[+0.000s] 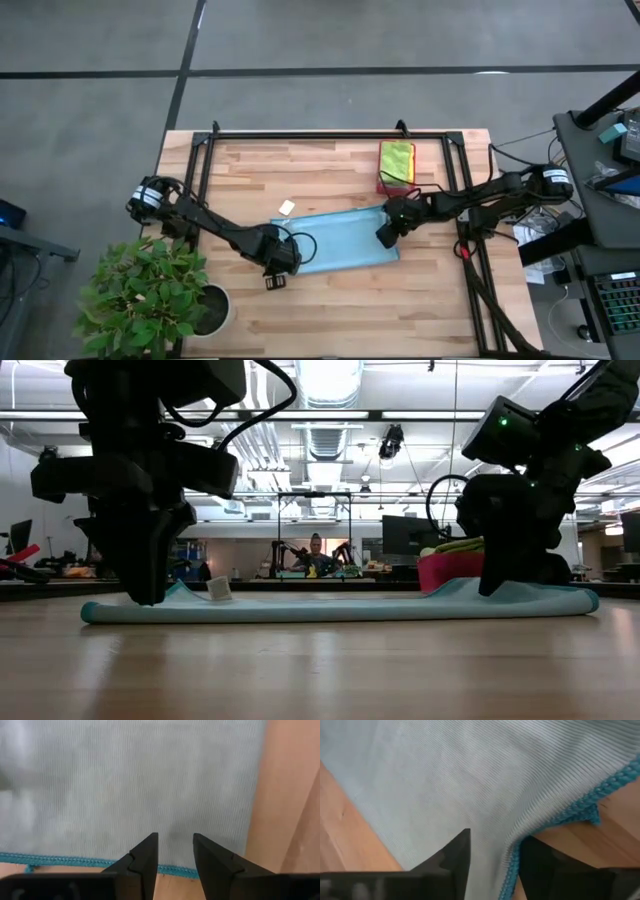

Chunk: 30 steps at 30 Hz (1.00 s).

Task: Fold microfiber towels
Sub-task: Fold the blue microfiber towel

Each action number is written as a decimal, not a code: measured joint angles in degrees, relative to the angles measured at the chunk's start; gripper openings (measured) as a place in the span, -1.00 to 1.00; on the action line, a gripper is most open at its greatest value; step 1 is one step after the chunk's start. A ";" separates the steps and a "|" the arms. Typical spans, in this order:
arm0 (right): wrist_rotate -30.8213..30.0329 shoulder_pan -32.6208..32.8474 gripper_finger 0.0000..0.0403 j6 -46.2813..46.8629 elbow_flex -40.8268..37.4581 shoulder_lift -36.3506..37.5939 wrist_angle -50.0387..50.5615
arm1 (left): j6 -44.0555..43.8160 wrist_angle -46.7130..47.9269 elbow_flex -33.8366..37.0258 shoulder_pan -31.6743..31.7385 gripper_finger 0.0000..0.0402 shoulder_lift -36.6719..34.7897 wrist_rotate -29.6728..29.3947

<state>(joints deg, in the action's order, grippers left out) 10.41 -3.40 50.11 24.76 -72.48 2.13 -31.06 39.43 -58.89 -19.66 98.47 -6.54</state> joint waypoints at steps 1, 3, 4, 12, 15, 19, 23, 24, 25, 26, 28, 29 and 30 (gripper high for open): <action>-0.10 0.00 -0.38 0.16 -0.05 0.33 0.17 | 0.12 0.03 0.00 0.00 -0.46 -0.02 -0.08; -0.61 0.00 -0.52 0.27 -0.10 1.20 0.32 | 0.29 0.01 0.00 0.00 -0.46 -0.04 -0.17; -1.04 0.00 -0.61 0.29 -0.10 1.72 0.17 | 0.29 0.02 0.00 0.00 -0.46 -0.04 -0.32; -2.08 0.00 -0.94 0.28 0.59 6.22 2.99 | 0.42 0.07 -0.35 -0.62 -0.46 -0.77 -2.60; -3.89 0.02 -0.95 -0.22 2.50 8.95 10.18 | 0.36 0.47 -0.12 -1.73 -0.46 -1.99 -2.58; -8.07 0.02 -0.95 -1.76 7.01 12.69 23.31 | 0.30 0.61 0.17 -2.96 -0.46 -3.81 -2.71; -12.24 0.13 -0.95 -2.75 13.22 14.38 37.68 | -0.09 0.21 0.43 -3.51 -0.46 -4.13 -4.81; -13.24 0.13 -0.95 -2.75 14.81 14.38 40.44 | -0.08 -0.43 0.63 -3.50 -0.46 -4.01 -5.42; -14.08 0.13 -0.95 -2.77 16.21 14.23 42.99 | -0.06 -1.97 0.84 -3.50 -0.46 -3.64 -6.13; -14.74 0.13 -0.95 -2.80 17.57 13.89 45.11 | 0.14 -3.58 1.15 -3.50 -0.46 -3.37 -6.29; -15.06 0.13 -0.95 -2.80 19.91 12.89 46.99 | 0.42 -4.47 1.84 -3.50 -0.46 -2.71 -7.45; -15.08 0.14 -0.95 -2.95 20.77 12.32 47.00 | 0.40 -5.80 2.05 -3.50 -0.46 -2.36 -8.11; -15.01 0.16 -0.96 -3.16 21.44 11.66 46.86 | 0.43 -7.48 2.31 -3.50 -0.46 -2.18 -9.31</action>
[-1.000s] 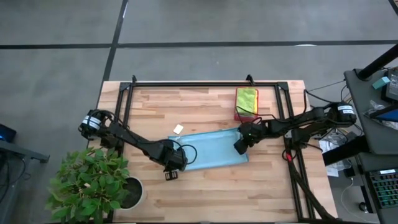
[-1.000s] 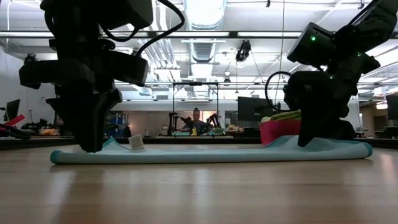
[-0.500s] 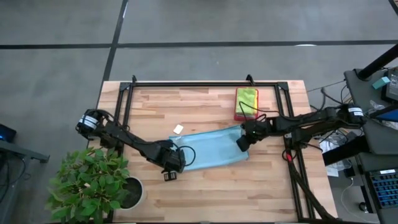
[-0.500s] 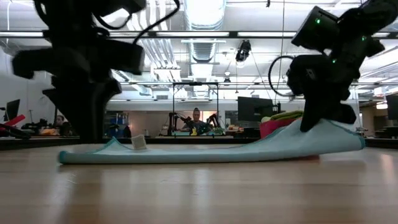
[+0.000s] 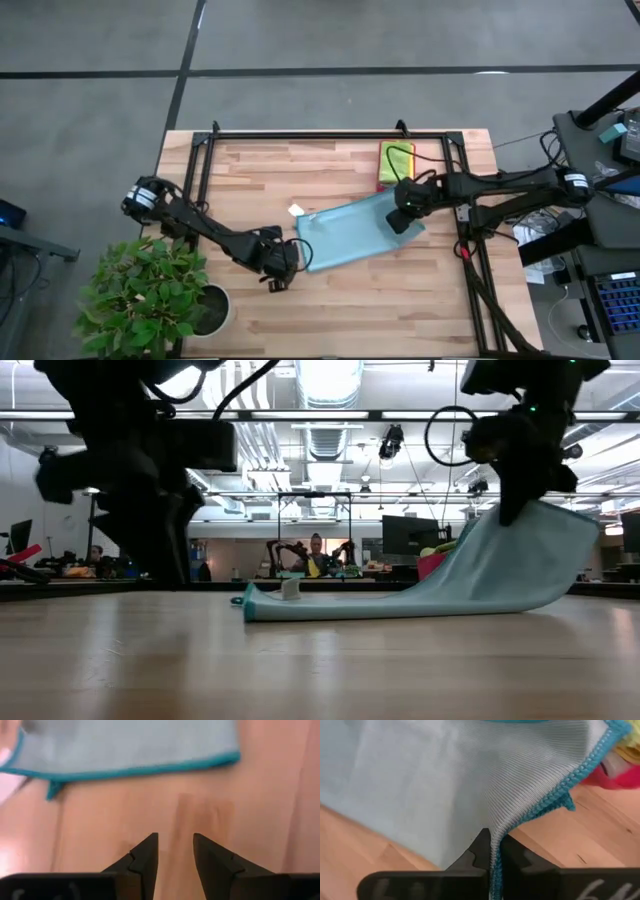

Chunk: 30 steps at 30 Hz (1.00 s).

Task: Fold microfiber towels
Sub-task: Fold the blue microfiber towel

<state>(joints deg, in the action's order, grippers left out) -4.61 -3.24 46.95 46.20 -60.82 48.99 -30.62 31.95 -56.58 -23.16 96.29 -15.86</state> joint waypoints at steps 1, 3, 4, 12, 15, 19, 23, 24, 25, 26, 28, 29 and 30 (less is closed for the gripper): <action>0.16 0.17 -0.96 -0.05 0.76 -0.99 -0.03 | 0.01 -1.02 0.55 0.00 -0.46 0.05 -1.11; 0.34 0.44 -0.96 -0.16 2.29 -3.11 -0.60 | 0.03 -3.19 2.12 0.02 -0.46 0.22 -2.61; 0.51 0.69 -0.96 -0.29 2.92 -4.37 -0.75 | 0.04 -4.86 2.97 0.02 -0.46 0.34 -3.17; 4.16 3.41 -0.96 -1.41 8.75 -16.09 -10.48 | 0.10 -15.01 8.30 0.33 -0.46 0.35 -6.15; 4.18 4.16 -0.96 -1.52 11.31 -20.73 -14.00 | 1.79 -19.73 10.25 0.44 -0.46 0.35 -7.53; 4.18 4.92 -0.96 -1.63 15.13 -26.85 -17.70 | 2.52 -24.35 12.56 1.01 -0.46 0.33 -8.83; 3.67 5.13 -0.96 -2.23 19.86 -32.76 -18.43 | 3.00 -27.81 14.30 1.43 -0.46 0.31 -10.74; 3.50 5.13 -0.96 -2.61 21.12 -34.06 -18.47 | 3.14 -28.84 14.73 1.43 -0.46 0.31 -10.99; 3.39 5.13 -0.96 -2.66 22.38 -35.45 -18.49 | 3.38 -29.66 15.04 1.42 -0.46 0.31 -11.12; 3.26 5.12 -0.96 -2.98 23.56 -36.75 -18.45 | 3.76 -30.66 15.38 1.42 -0.46 0.31 -11.10; 3.13 5.11 -0.96 -3.41 25.92 -38.94 -18.44 | 4.01 -32.10 15.95 1.42 -0.46 0.31 -11.08; 3.13 5.11 -0.96 -3.55 27.01 -39.83 -18.45 | 4.01 -32.39 16.10 1.44 -0.46 0.31 -11.10; 3.13 5.11 -0.96 -3.76 28.01 -40.66 -18.44 | 4.04 -32.60 16.16 1.44 -0.46 0.31 -11.17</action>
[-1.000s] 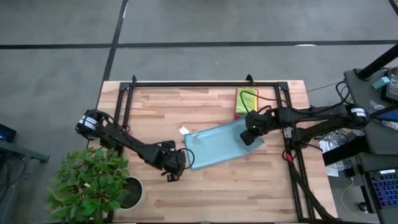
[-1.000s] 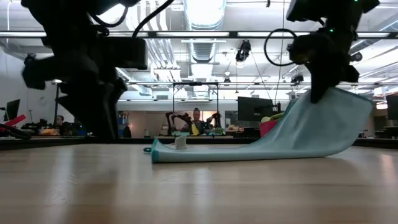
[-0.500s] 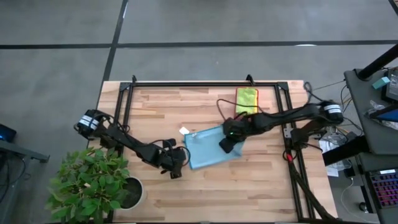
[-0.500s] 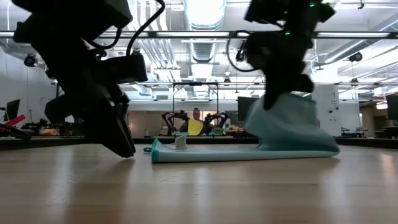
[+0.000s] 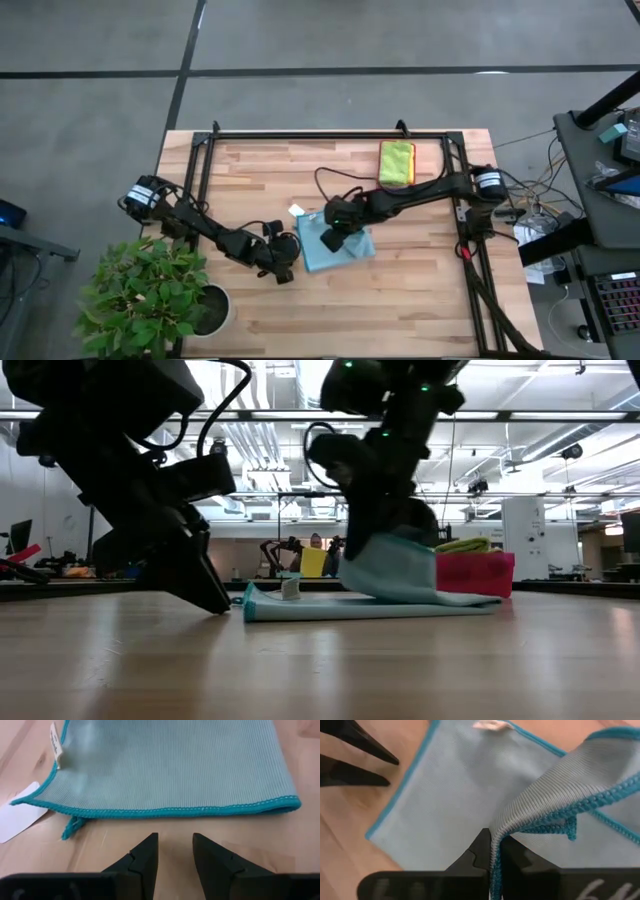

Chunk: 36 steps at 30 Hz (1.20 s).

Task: Fold microfiber towels
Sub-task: Fold the blue microfiber towel

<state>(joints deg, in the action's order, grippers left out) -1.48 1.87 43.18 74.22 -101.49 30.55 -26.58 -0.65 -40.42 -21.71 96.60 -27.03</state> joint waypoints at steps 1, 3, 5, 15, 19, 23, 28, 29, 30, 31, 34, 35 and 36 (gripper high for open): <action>0.00 0.02 -0.96 -0.35 0.97 -0.85 -0.01 | 0.04 -0.20 0.01 0.00 -0.46 0.00 -0.10; 0.01 0.02 -0.96 -0.55 2.55 -2.26 -0.01 | 0.03 -0.48 0.07 0.00 -0.46 0.00 -0.18; 0.00 0.00 -0.96 -0.54 3.81 -3.50 -0.01 | 0.03 -0.61 0.07 0.00 -0.46 0.00 -0.33; -0.02 0.00 -0.96 0.29 5.17 -5.69 -1.09 | 0.15 -1.51 0.07 0.00 -0.46 0.01 -0.50; -0.02 0.02 -0.96 0.29 5.11 -5.69 -3.29 | 0.30 -2.07 0.07 0.00 -0.46 0.02 -0.50; -0.13 0.14 -0.95 0.30 5.11 -5.69 -4.32 | 0.30 -2.01 0.07 0.00 -0.46 0.02 -0.51; -0.15 0.15 -0.84 0.30 5.11 -5.69 -4.81 | 0.30 -2.01 0.07 0.00 -0.46 0.02 -0.52; -0.15 0.15 -0.79 0.29 5.10 -5.69 -5.10 | 0.30 -2.01 0.07 0.00 -0.46 0.02 -0.50; -0.15 0.15 -0.75 0.27 5.10 -5.69 -5.56 | 0.28 -2.01 0.07 0.00 -0.46 0.02 -0.50; -0.17 0.15 -0.70 0.26 5.10 -5.69 -6.04 | 0.30 -1.99 0.07 0.00 -0.46 0.02 -0.50; -0.18 0.24 -0.56 0.23 5.09 -5.69 -7.97 | 0.27 -2.01 0.07 0.00 -0.46 0.02 -0.50; -0.17 0.27 -0.51 0.16 5.09 -5.69 -8.78 | 0.27 -1.98 0.07 0.00 -0.46 0.02 -0.50; -0.17 0.37 -0.47 0.03 5.09 -5.69 -9.46 | 0.27 -2.01 0.07 0.00 -0.46 0.02 -0.50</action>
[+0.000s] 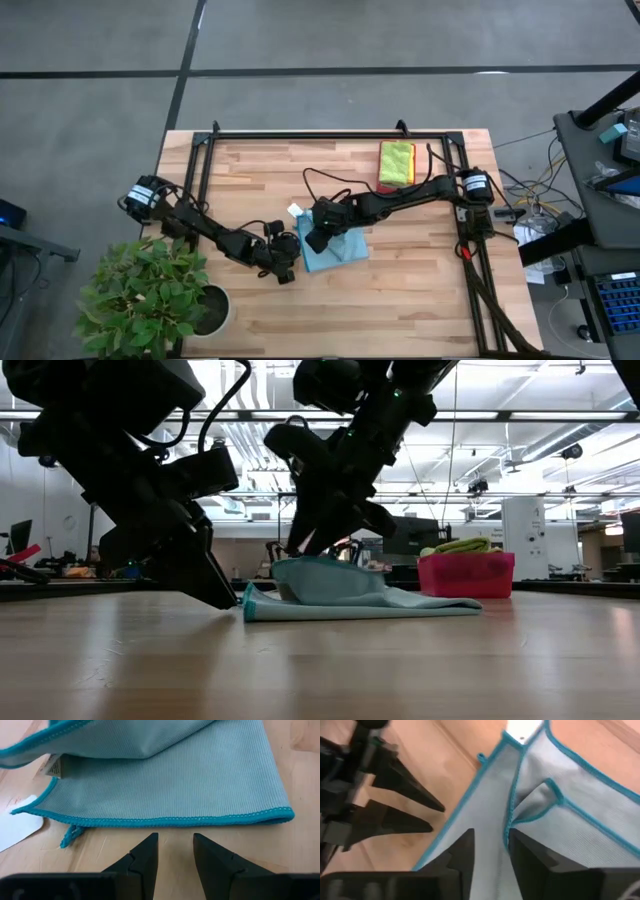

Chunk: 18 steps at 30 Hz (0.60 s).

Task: Fold microfiber towels
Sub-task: Fold the blue microfiber towel

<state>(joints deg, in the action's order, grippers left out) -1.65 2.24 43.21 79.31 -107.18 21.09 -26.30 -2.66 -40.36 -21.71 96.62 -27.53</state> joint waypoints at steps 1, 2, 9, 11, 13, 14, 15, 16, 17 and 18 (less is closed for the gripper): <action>0.04 0.05 -0.42 -0.39 0.00 0.00 -0.41 | -0.02 0.00 0.00 0.00 -0.46 0.00 -0.01; 0.02 0.13 -0.38 -0.44 0.00 0.00 -0.57 | -0.17 0.00 0.00 0.00 -0.46 0.00 0.00; 0.52 0.94 -0.18 -3.28 -0.02 0.00 -1.05 | -0.24 0.01 -0.02 0.00 -0.46 0.00 0.00; 1.44 1.31 -0.16 -5.71 -0.02 0.06 -1.00 | -0.26 0.02 -0.02 0.00 -0.46 0.00 0.00; 2.27 1.42 -0.15 -8.42 -0.04 0.64 0.84 | -0.28 0.04 -0.02 0.00 -0.46 0.00 0.00; 2.11 1.40 -0.16 -9.70 -0.04 1.20 2.32 | -0.28 0.04 -0.02 0.00 -0.46 0.00 0.00; 1.61 1.32 -0.19 -10.79 -0.07 1.92 4.06 | -0.28 0.02 -0.04 0.00 -0.46 0.00 0.00; 0.80 1.23 -0.21 -12.08 -0.07 2.55 5.93 | -0.31 0.02 -0.04 0.00 -0.46 0.00 0.01; -0.31 1.11 -0.25 -13.47 -0.07 3.17 7.73 | -0.33 -0.01 -0.08 0.00 -0.46 0.00 0.01; -1.81 1.09 -0.29 -14.65 -0.07 3.71 9.65 | -0.33 -0.11 -0.09 0.00 -0.46 0.00 0.02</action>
<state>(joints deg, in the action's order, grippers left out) -3.46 3.33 28.57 79.24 -103.46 30.74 -26.63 -2.77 -40.45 -21.71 96.62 -27.51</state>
